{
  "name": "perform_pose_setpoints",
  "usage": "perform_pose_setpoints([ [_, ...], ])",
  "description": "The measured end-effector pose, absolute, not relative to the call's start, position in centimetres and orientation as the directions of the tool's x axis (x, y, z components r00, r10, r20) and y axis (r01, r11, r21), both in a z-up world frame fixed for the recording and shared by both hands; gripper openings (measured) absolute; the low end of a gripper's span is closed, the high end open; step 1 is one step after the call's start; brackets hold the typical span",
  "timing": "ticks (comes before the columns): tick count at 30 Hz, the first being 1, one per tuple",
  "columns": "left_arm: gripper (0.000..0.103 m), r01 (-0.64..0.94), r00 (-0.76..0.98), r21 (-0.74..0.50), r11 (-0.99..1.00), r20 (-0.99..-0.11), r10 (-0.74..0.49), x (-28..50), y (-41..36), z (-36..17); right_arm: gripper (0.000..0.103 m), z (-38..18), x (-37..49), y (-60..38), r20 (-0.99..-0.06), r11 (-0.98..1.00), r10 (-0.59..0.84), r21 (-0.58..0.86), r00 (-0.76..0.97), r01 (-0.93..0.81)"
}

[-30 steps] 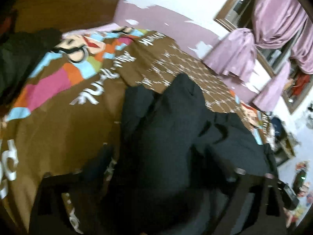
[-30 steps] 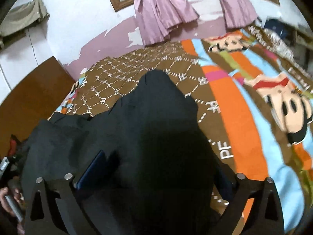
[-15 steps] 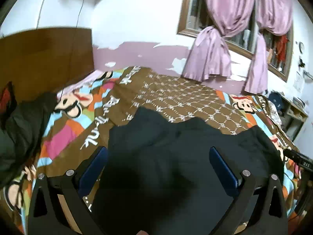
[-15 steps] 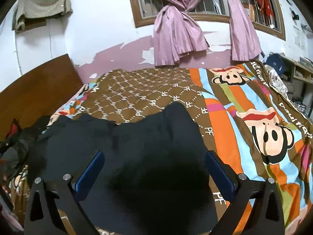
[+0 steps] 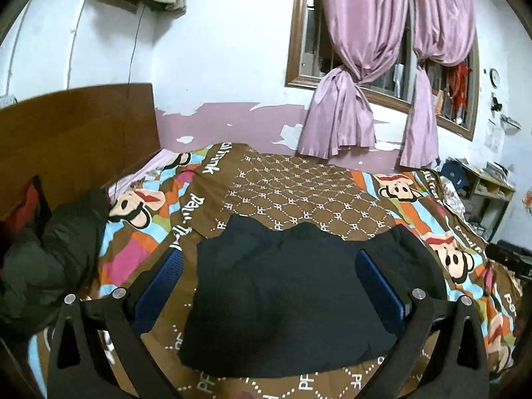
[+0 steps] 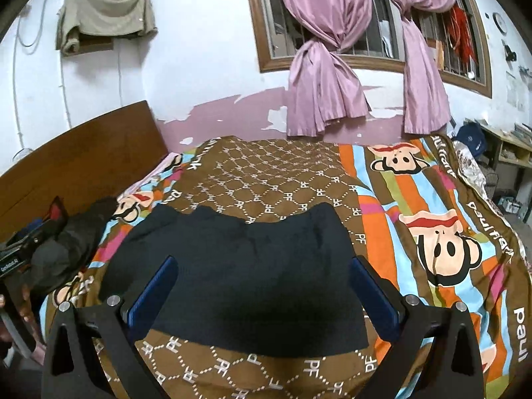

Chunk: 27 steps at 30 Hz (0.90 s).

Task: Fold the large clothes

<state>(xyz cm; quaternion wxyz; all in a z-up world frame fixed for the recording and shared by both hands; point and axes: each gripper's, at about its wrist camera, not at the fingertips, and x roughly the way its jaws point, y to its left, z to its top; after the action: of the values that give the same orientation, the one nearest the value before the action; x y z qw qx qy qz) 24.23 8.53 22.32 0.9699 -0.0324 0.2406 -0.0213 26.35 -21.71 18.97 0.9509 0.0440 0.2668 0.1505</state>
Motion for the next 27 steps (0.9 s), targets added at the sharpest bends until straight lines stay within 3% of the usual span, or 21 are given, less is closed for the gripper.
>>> perform_pose_setpoints([
  [15, 0.101, 0.144, 0.858, -0.024, 0.989, -0.496, -0.137, 15.3, 6.0, 21.6, 0.103, 17.6, 16.8, -20.0, -0.418, 0.91, 0.412, 0.228, 0.81, -0.345],
  [27, 0.101, 0.125, 0.898, -0.044, 0.991, -0.419, -0.132, 8.8, 7.1, 17.7, 0.103, 13.4, 11.5, -19.0, -0.341, 0.916, 0.397, 0.202, 0.852, -0.346],
])
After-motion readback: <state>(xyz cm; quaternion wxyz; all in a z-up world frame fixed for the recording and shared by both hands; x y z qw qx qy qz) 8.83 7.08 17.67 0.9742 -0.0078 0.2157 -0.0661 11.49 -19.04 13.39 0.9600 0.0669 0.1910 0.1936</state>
